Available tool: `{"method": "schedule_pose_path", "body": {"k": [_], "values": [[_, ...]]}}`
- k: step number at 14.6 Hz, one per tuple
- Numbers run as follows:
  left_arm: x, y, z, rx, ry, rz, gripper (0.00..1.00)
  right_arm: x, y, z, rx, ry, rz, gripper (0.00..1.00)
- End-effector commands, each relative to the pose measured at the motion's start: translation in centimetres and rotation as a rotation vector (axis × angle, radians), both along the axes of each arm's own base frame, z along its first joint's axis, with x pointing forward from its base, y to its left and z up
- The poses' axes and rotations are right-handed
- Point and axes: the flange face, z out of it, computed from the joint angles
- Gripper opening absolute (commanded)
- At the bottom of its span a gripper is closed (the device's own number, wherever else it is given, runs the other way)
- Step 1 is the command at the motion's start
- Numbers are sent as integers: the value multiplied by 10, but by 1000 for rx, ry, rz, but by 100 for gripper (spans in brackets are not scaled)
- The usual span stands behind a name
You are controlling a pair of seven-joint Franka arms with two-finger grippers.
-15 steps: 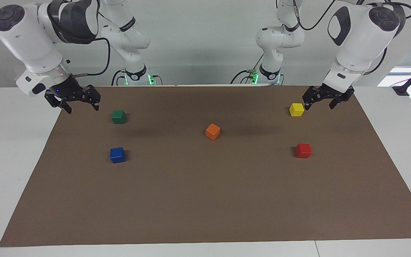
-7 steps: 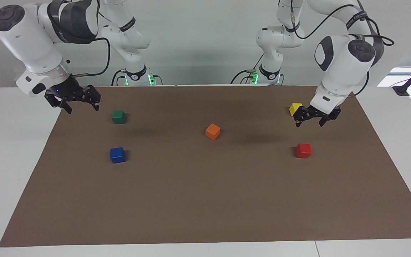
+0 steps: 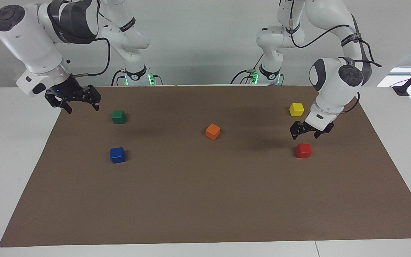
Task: Transfer red block to right arm and stack on blue block
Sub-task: 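Grasp the red cube with the left gripper and lift it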
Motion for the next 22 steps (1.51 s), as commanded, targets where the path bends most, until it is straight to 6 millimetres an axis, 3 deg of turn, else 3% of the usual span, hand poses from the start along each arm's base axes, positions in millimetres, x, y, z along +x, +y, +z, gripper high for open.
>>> {"method": "schedule_pose_path", "body": {"k": [1, 12, 16, 22], "values": [[3, 21, -7, -3, -26, 19, 100, -1, 0, -3, 5, -27, -4, 100], [4, 27, -79, -6, -43, 24, 100, 15, 6, -21, 11, -43, -90, 100], [9, 27, -96, -6, -44, 23, 100, 25, 25, -31, 15, -54, -85, 100], [9, 28, -103, -6, -38, 26, 99, 26, 26, -37, 19, -43, -97, 100]]}}
